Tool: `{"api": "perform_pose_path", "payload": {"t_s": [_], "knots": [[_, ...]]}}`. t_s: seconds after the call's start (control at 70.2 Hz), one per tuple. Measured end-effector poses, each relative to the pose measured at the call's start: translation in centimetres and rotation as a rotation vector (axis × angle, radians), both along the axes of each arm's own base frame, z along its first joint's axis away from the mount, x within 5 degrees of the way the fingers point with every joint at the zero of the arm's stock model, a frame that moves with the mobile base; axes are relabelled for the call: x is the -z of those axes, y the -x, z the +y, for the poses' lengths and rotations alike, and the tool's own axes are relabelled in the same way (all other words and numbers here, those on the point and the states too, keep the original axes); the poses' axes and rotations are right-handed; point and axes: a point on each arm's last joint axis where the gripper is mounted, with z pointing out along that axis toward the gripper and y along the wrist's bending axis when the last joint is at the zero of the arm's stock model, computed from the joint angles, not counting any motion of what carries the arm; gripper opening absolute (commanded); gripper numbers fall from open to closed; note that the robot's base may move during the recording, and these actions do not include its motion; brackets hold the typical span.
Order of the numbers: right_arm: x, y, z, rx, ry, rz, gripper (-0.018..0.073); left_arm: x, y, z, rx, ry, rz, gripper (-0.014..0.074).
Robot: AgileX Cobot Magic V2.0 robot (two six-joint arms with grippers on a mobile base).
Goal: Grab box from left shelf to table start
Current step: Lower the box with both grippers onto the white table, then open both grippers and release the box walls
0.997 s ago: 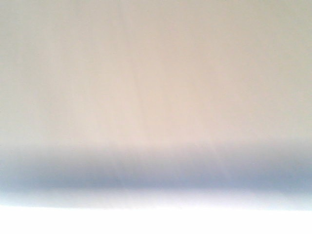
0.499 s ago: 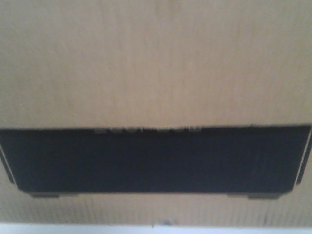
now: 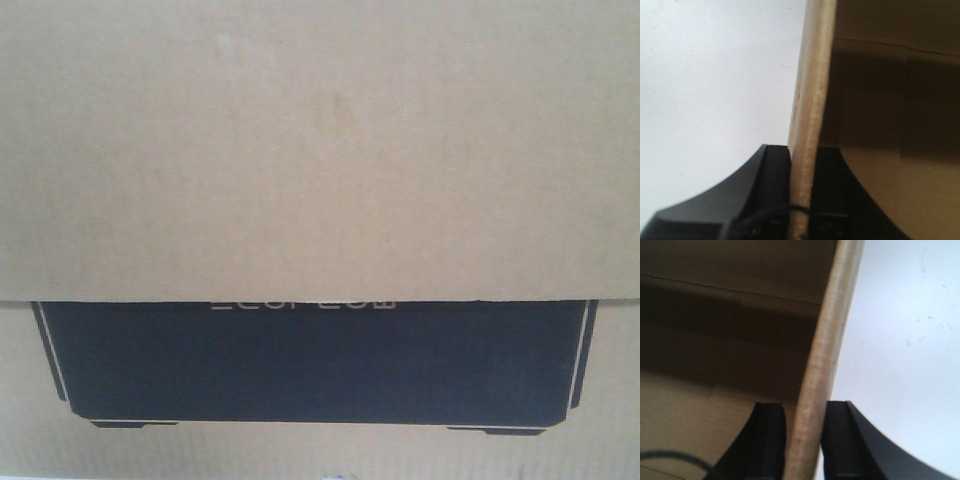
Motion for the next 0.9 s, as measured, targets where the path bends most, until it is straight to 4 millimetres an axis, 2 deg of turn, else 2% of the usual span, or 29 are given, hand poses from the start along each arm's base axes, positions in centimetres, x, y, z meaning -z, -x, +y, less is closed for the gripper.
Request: {"api": "perform_pose_path", "payload": {"t_s": [0.043, 0.114, 0.256, 0.313, 0.356, 0.399, 0.541, 0.641, 0.741, 0.826, 0.897], "knots": [[0.0, 0.0, 0.0, 0.0, 0.0, 0.0, 0.0098, 0.0, 0.0, 0.0, 0.0, 0.0, 0.002, -0.0046], [0.0, 0.0, 0.0, -0.001, 0.0, 0.003, 0.0195, 0.0, -0.1, 0.0, 0.006, -0.001, -0.002, 0.0063], [0.1, 0.2, 0.0, 0.001, -0.004, 0.023, 0.045, 0.2, -0.3, 0.0, 0.006, -0.007, 0.003, 0.0437], [0.1, 0.2, 0.0, 0.001, -0.006, 0.023, 0.0544, 0.2, -0.3, 0.0, 0.004, -0.006, 0.002, 0.0533], [-0.1, 0.3, 0.0, 0.001, -0.006, 0.019, 0.0592, 0.2, -0.4, 0.0, 0.004, -0.007, 0.004, 0.0564], [-0.1, 0.3, 0.0, 0.001, -0.006, 0.019, 0.0635, 0.3, -0.4, 0.1, 0.003, -0.006, 0.007, 0.0568], [-0.1, 0.4, 0.0, -0.003, 0.001, 0.035, 0.0625, 0.1, -0.2, 0.0, 0.002, 0.006, 0.002, 0.0568], [-0.8, 0.7, 0.0, -0.005, 0.002, 0.017, 0.0625, -0.8, 0.6, 0.3, 0.002, 0.016, -0.034, 0.0567], [-2.7, 1.5, 0.0, -0.007, 0.0, -0.043, 0.0623, -2.1, 1.8, 0.6, 0.003, 0.03, -0.092, 0.0547], [-4.8, 2.5, -0.1, -0.01, -0.003, -0.108, 0.0617, -3.9, 3.6, 1.2, 0.007, 0.039, -0.181, 0.0481], [-6.1, 3.5, -0.1, -0.012, -0.005, -0.147, 0.0565, -5.0, 5.0, 1.6, 0.025, 0.033, -0.239, 0.0408]]}}
